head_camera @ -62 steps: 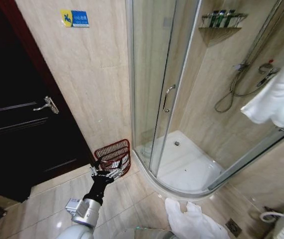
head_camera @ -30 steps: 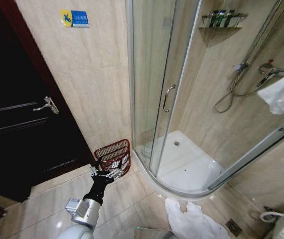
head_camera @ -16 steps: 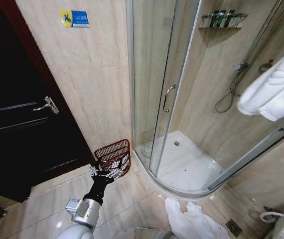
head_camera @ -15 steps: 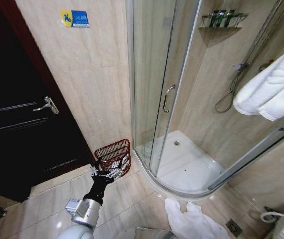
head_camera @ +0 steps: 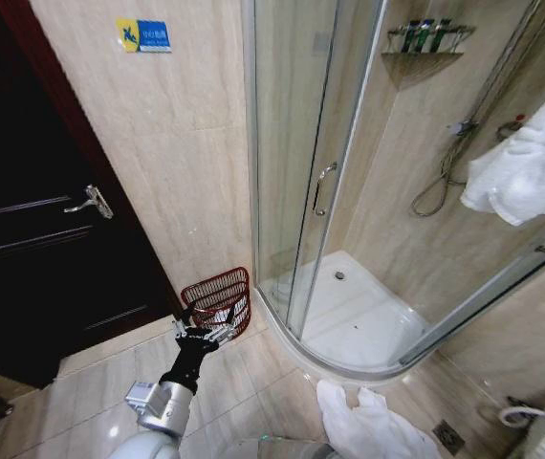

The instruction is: Discard the used towel into the hamper.

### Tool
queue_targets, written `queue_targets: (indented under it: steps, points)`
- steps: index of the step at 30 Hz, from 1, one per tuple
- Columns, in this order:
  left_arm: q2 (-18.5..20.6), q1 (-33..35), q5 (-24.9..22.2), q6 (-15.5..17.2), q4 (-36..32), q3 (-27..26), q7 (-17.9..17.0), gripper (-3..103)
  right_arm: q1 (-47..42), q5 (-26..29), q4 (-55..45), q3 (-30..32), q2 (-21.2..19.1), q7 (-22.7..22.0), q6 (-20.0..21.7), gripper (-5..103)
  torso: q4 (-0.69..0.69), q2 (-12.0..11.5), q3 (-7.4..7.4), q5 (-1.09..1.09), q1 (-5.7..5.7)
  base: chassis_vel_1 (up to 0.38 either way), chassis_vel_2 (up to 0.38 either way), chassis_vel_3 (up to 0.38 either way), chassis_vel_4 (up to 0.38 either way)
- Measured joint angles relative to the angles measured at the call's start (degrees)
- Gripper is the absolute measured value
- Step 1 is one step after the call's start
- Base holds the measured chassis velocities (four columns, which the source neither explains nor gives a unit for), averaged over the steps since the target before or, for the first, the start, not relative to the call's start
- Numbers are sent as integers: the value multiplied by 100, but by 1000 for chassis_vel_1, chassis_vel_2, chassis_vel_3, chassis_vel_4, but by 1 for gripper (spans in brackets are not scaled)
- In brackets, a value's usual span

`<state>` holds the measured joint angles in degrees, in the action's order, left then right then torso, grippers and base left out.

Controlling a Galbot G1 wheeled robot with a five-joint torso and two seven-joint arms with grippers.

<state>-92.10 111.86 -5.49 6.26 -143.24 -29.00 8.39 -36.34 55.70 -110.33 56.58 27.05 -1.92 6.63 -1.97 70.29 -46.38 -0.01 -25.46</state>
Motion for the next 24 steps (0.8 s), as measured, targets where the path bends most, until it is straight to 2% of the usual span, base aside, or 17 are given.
queue_targets:
  steps: [14,19,21,24]
  points:
    - [0,0,0,0,0,0,0,100,-708,5,-370,674,41,63,-190,12,0,0,0,0,0,0,0,0,0]
    - [0,0,0,0,0,0,0,100,-1215,63,-532,1137,88,69,-224,12,-1,0,0,2,0,0,0,0,0]
    - [0,0,0,0,0,0,0,100,-1664,86,-684,1594,154,99,-272,12,0,0,0,1,0,0,0,0,0]
    - [0,0,0,0,0,0,0,100,-1988,90,-811,1928,234,138,-333,12,0,0,1,1,0,0,0,0,0]
